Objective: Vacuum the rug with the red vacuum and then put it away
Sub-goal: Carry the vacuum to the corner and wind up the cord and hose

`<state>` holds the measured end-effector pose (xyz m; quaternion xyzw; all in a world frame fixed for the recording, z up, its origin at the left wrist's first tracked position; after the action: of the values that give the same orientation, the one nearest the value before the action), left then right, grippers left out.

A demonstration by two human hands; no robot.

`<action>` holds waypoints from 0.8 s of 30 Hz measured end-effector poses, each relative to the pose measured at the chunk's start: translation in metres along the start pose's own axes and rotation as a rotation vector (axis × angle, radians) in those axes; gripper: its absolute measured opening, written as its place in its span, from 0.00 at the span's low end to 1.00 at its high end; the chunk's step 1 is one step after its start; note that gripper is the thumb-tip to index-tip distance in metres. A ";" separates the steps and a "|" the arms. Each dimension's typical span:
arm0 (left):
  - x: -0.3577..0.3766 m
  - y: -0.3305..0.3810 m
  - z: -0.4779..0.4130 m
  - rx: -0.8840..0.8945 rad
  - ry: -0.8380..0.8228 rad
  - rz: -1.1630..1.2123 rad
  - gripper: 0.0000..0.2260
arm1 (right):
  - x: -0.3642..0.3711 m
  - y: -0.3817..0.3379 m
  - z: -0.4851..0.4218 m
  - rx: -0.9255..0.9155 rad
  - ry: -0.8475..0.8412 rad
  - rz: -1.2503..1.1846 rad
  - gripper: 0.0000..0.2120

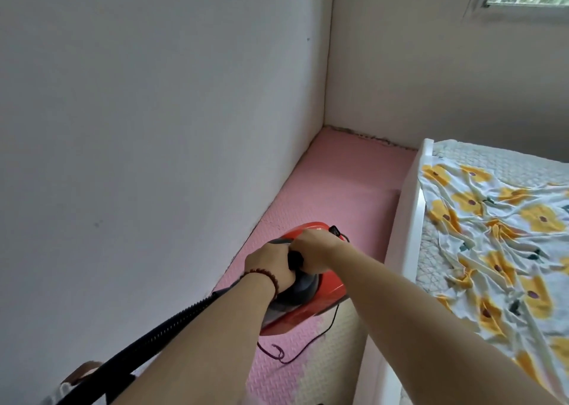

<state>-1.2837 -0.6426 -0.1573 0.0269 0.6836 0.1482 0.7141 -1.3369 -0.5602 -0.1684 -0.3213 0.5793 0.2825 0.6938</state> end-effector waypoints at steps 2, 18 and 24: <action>0.004 0.014 -0.015 0.025 -0.003 -0.010 0.11 | 0.000 0.020 0.000 0.029 0.002 -0.015 0.05; 0.051 0.091 -0.207 0.158 -0.084 0.005 0.11 | -0.005 0.204 -0.072 0.192 -0.081 -0.014 0.06; 0.030 0.112 -0.311 0.248 -0.058 -0.020 0.11 | -0.038 0.278 -0.129 0.262 -0.030 -0.014 0.07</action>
<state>-1.6090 -0.5788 -0.1793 0.1124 0.6760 0.0548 0.7262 -1.6360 -0.4847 -0.1797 -0.2278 0.5986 0.2043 0.7403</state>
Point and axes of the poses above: each hand's wrist, its own z-axis away from the middle knuckle, its own x-axis out of the palm, y = z × x, the point moved 4 cm from there along -z, towards the middle knuckle, and after that the axes turned 14 degrees about y, right-handed, at the moved point
